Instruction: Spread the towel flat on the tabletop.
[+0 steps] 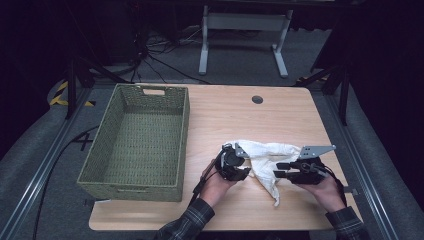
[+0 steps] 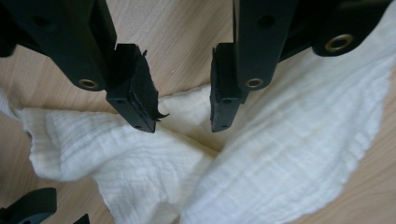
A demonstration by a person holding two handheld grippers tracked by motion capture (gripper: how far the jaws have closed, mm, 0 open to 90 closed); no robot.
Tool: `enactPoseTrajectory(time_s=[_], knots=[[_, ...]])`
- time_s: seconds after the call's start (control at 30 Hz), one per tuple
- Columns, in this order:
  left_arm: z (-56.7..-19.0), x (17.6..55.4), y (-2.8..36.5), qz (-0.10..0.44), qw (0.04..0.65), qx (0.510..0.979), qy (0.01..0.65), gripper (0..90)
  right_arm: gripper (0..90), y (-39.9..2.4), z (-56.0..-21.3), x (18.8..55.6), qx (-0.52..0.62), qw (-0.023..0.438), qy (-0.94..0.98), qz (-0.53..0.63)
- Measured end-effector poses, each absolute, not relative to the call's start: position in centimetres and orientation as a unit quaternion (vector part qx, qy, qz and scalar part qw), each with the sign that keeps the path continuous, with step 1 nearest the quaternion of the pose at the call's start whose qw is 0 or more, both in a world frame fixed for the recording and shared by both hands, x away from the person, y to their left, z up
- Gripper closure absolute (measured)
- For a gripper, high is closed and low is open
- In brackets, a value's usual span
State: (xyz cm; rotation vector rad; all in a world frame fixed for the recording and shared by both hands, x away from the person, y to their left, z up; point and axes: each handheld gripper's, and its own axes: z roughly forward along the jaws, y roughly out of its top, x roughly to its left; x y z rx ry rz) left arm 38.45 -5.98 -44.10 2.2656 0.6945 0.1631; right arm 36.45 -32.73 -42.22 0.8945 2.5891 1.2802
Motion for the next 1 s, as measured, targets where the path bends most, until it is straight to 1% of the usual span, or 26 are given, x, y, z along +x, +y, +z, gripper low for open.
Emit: enactPoseTrajectory(time_s=[0.1,0.27,0.3,0.43,0.57,0.67,0.7,0.73,0.87,1.0], knots=[[-44.7,38.5,-6.6,0.059,0.363,0.892,0.264,58.5,62.5,-32.0,-42.6,36.1,0.291,0.051,0.856,0.423],[-45.5,38.6,-7.4,0.061,0.365,0.893,0.254,54.2,61.2,-30.9,-43.7,36.2,0.279,0.043,0.872,0.400],[-45.5,38.7,-7.5,0.060,0.364,0.895,0.251,54.0,61.8,-30.8,-43.8,36.2,0.280,0.041,0.875,0.394],[-45.9,38.7,-8.1,0.070,0.353,0.902,0.238,55.4,69.3,-30.4,-44.5,36.5,0.273,0.039,0.885,0.375],[-45.9,38.7,-8.3,0.089,0.346,0.905,0.232,63.0,77.7,-30.5,-44.7,36.6,0.273,0.038,0.888,0.368],[-45.8,38.6,-8.3,0.092,0.342,0.906,0.233,75.4,82.6,-30.5,-44.8,36.7,0.272,0.036,0.890,0.363],[-45.8,38.7,-8.2,0.092,0.341,0.906,0.232,75.4,82.6,-30.5,-44.8,36.7,0.272,0.036,0.890,0.363],[-45.7,38.7,-8.2,0.090,0.338,0.907,0.234,82.2,84.4,-30.6,-44.8,36.8,0.272,0.038,0.891,0.362],[-45.7,39.0,-7.9,0.075,0.345,0.903,0.243,85.3,85.4,-30.8,-44.7,36.8,0.274,0.037,0.890,0.363],[-45.5,39.0,-7.6,0.061,0.356,0.898,0.250,86.1,85.5,-31.1,-44.5,36.8,0.276,0.039,0.888,0.365]])
